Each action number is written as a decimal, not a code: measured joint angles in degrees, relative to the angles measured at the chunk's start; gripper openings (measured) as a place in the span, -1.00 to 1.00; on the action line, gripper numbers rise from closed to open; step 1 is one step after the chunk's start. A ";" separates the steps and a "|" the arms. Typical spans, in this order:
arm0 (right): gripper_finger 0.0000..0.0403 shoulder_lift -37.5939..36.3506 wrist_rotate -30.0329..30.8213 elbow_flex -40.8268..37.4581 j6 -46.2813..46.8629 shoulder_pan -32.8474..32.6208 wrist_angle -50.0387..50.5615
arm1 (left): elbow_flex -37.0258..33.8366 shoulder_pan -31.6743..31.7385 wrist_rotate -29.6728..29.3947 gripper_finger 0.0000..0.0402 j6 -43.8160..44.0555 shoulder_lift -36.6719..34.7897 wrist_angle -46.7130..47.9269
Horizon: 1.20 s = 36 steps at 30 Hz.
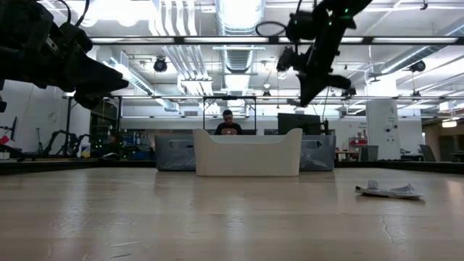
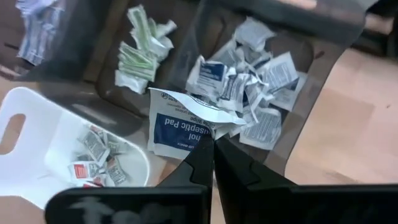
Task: Pick & Place First Aid Supplies
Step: Put the white alcohol pad into the right black bin
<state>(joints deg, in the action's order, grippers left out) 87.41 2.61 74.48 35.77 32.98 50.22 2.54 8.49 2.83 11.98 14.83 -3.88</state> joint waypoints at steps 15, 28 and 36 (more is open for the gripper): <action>-0.96 17.66 -1.68 11.06 -11.90 4.23 4.84 | 0.00 -0.01 0.00 -0.40 0.01 0.00 0.00; -0.96 29.44 4.50 20.89 -23.67 4.53 14.18 | -0.02 -0.01 0.00 -0.40 0.17 0.00 0.00; -0.96 29.55 4.95 20.92 -30.82 4.70 14.16 | 0.00 -0.01 -0.07 -0.40 0.17 0.00 0.01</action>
<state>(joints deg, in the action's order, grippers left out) 116.97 7.55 95.39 4.96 37.69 64.38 2.55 8.48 2.76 12.15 14.83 -3.87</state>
